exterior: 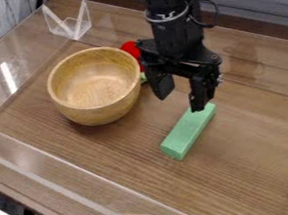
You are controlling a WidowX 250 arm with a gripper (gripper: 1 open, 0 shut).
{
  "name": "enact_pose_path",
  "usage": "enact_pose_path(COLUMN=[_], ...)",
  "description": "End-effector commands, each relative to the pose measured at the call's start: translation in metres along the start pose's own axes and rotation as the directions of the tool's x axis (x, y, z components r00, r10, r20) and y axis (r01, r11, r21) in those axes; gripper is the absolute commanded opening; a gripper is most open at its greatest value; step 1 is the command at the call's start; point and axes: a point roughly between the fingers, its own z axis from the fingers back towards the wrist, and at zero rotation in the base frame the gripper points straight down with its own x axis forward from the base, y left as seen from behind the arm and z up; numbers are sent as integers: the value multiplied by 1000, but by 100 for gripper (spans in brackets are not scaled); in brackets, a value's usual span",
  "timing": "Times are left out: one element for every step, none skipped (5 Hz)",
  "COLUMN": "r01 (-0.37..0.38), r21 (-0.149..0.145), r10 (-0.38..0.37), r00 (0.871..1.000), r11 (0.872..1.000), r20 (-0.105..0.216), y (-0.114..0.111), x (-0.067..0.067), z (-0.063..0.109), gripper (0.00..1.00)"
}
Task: Remove the green block from the brown bowl and put it on the table
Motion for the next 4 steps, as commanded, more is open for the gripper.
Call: enact_pose_path(r01=[9, 3, 1, 4], r21=[12, 16, 18, 19], r10=[-10, -4, -2, -6], r00=[999, 999, 998, 998], r11=[1000, 1000, 1000, 1000], r20=[34, 49, 62, 70], y=[0, -1, -2, -3], x=[7, 14, 21, 22], z=[3, 4, 6, 10], gripper=[100, 100, 100, 100])
